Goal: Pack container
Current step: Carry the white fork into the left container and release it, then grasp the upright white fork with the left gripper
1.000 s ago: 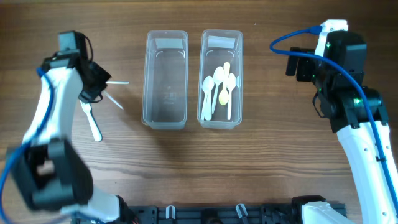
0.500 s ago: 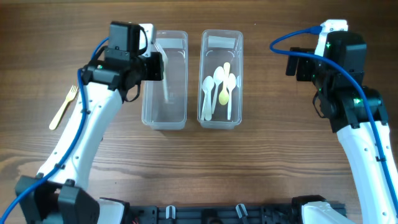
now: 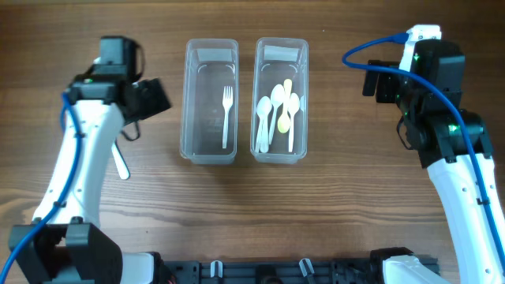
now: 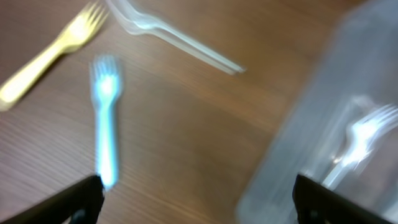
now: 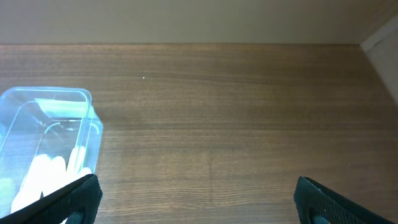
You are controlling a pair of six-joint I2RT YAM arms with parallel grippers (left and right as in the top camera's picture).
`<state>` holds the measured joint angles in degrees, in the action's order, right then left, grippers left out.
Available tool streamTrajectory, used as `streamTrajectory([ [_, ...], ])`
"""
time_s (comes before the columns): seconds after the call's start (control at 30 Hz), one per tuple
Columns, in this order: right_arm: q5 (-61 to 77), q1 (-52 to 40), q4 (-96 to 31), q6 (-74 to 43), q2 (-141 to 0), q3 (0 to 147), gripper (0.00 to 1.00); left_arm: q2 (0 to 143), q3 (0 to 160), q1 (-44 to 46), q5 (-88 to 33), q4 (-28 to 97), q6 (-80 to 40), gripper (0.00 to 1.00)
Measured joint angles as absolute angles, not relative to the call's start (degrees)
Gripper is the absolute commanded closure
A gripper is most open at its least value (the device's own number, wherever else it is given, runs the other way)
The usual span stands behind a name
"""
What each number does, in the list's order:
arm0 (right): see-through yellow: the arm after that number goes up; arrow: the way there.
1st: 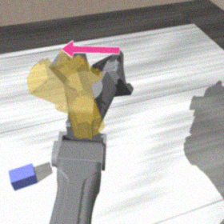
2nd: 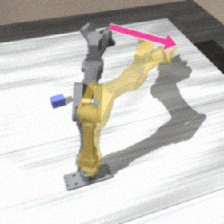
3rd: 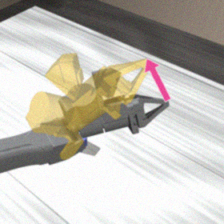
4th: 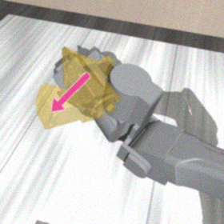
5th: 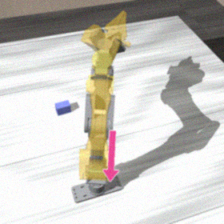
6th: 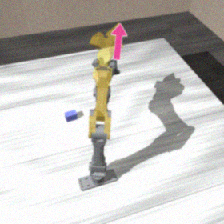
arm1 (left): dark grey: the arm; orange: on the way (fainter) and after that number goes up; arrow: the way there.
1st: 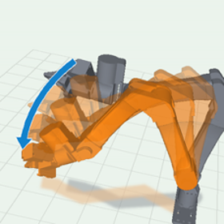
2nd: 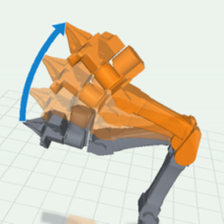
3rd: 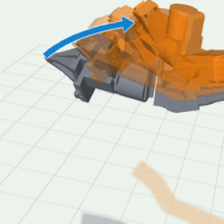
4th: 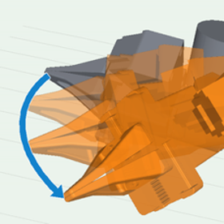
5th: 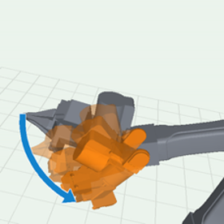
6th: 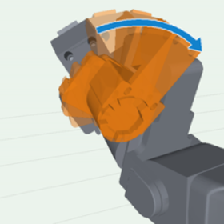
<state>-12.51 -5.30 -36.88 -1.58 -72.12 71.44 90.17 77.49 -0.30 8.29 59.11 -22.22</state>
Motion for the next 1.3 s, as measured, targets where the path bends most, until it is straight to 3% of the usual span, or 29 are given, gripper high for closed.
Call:
streamTrajectory([
  [0.23,-12.5,-5.3,-36.9,-1.6,-72.1,71.4,0.00,90.0,73.4,-11.7,10.5,59.9,-27.2,0.02],
  [0.37,-12.5,-5.3,-36.9,-1.6,-72.1,71.4,0.00,89.9,65.7,-15.5,10.7,53.6,-27.1,0.03],
  [0.43,-12.5,-5.3,-36.8,-1.6,-72.1,71.4,0.00,89.8,62.4,-16.2,10.7,50.2,-26.9,0.02],
  [0.53,-12.5,-5.3,-36.9,-1.6,-72.1,71.4,0.00,89.8,55.1,-16.7,10.5,40.9,-26.0,0.12],
  [0.6,-12.5,-5.3,-36.9,-1.6,-72.1,71.4,0.00,89.8,52.9,-16.7,9.4,36.7,-24.6,0.13],
  [1.07,-12.5,-5.3,-36.9,-1.6,-72.1,71.4,0.00,99.1,51.3,-16.7,6.2,22.2,-19.3,0.04],
  [1.1,-12.5,-5.3,-36.9,-1.6,-72.1,71.4,0.00,100.1,51.4,-16.6,7.0,21.3,-18.9,0.07],
  [1.13,-12.5,-5.3,-36.9,-1.6,-72.1,71.4,0.00,100.4,51.4,-16.7,7.2,20.4,-18.8,0.18],
  [1.2,-12.5,-5.3,-36.9,-1.6,-72.1,71.4,0.00,101.1,51.8,-16.7,7.9,20.0,-18.2,0.74],
  [1.27,-12.5,-5.3,-36.9,-1.6,-72.1,71.4,0.00,101.4,52.1,-16.7,8.7,20.5,-18.2,0.96],
  [1.3,-12.5,-5.3,-36.9,-1.6,-72.1,71.4,0.00,101.5,52.3,-16.9,8.7,21.2,-18.3,0.96],
])
